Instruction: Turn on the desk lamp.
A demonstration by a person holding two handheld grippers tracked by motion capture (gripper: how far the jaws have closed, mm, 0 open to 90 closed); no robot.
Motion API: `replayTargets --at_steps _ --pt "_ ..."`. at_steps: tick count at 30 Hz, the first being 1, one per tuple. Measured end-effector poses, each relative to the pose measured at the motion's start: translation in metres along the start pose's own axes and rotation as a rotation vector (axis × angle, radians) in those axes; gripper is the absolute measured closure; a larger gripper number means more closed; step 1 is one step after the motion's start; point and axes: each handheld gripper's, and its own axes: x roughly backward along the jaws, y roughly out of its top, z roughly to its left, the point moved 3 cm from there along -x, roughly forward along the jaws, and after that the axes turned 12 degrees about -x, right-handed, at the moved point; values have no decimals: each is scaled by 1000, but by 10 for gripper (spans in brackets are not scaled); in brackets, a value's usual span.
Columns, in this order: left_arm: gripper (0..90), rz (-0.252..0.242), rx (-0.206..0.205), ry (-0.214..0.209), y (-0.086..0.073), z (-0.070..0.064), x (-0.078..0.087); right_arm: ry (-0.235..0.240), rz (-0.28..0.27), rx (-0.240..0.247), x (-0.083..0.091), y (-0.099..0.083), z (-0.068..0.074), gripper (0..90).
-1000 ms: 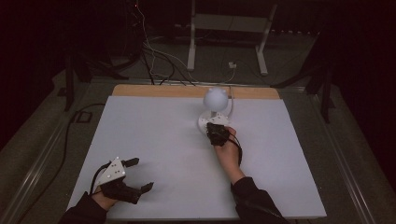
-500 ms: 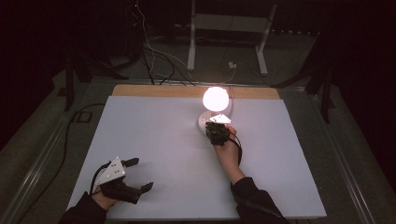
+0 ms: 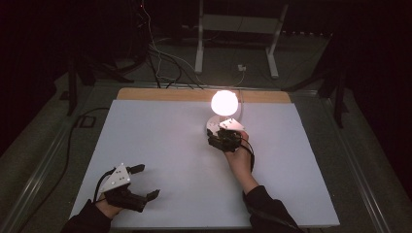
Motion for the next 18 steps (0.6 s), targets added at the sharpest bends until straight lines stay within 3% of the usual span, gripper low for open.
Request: replayTargets --at_steps 3,8,12,18 --pt "3 0 -1 -1 0 0 0 -13 -18 0 3 1 0 143" --pt "3 -2 1 -5 0 0 0 -7 14 -16 8 2 1 38" --pt "3 -3 4 -4 1 0 0 -11 10 -43 14 3 1 29" --pt "3 2 10 0 0 2 -1 30 -16 -56 27 10 -3 0"
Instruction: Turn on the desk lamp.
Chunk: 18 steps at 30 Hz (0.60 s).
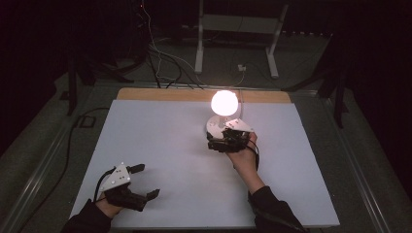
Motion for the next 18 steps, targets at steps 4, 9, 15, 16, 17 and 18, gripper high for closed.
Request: replayTargets --at_steps 4,9,15,16,17,18 --pt "3 -1 2 2 0 0 -1 21 0 7 8 7 -2 0" --pt "3 1 1 6 -1 0 0 80 11 21 17 14 -1 0" --pt "3 -2 4 5 -2 -1 2 165 37 60 31 22 2 0" --pt "3 -5 3 4 -2 -1 3 174 38 66 34 23 2 0" --pt "3 -3 1 3 -2 -1 3 181 42 77 37 23 1 0" --pt "3 -2 0 4 -2 -1 3 200 50 81 41 24 0 0"
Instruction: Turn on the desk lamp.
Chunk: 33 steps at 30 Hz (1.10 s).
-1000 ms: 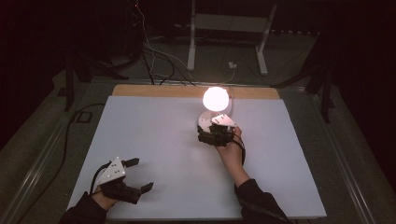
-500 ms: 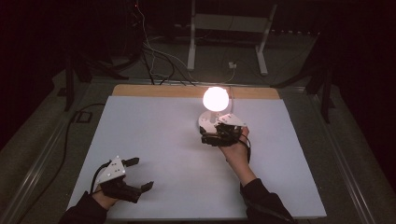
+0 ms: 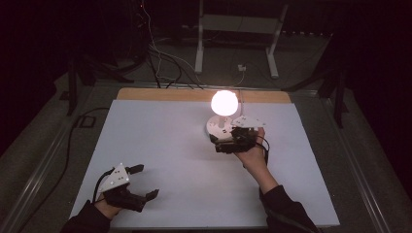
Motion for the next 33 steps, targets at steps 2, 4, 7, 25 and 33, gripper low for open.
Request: replayTargets --at_steps 2,4,7,25,33 --pt "3 -6 5 0 0 0 1 70 17 0 11 -1 -1 0" --pt "3 -5 3 -1 0 0 1 89 23 -3 15 -1 -2 0" --pt "3 -2 1 -1 0 0 0 134 23 -8 26 -3 -6 0" --pt "3 1 2 0 0 0 -1 138 69 -17 72 -51 -36 0" --pt "3 6 1 1 0 0 -1 110 84 -36 93 -77 -54 0"
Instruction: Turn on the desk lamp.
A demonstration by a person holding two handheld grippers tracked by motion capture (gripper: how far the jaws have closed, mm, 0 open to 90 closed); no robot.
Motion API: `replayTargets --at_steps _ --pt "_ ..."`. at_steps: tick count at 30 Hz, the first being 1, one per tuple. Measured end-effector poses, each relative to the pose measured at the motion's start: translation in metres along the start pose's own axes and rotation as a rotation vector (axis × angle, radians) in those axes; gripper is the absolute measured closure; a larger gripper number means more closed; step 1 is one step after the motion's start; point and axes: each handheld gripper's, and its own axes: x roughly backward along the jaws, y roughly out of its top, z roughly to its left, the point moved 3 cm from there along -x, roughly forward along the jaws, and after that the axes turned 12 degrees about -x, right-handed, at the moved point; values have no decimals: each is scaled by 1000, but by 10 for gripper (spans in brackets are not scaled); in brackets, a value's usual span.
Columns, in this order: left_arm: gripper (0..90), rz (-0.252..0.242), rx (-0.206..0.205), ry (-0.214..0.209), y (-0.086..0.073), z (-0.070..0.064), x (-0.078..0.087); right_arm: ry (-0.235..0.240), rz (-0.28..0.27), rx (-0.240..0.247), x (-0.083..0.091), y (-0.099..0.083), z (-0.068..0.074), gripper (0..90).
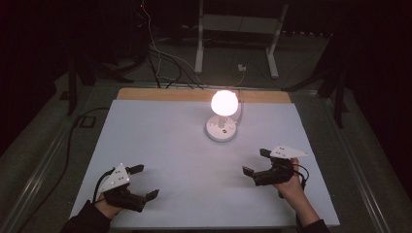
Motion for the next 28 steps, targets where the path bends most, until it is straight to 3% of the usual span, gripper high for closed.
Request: replayTargets --at_steps 14,17,20,28 --pt "3 6 -6 2 0 -1 0 -93 9 -19 32 -40 -20 0" --pt "3 3 -5 2 0 -1 0 -117 14 -2 38 -49 -24 0" --pt "3 4 -10 -1 0 -1 -1 -148 36 6 40 -58 -29 0" --pt "3 8 -8 -6 0 -1 -2 -159 47 6 39 -63 -32 0"
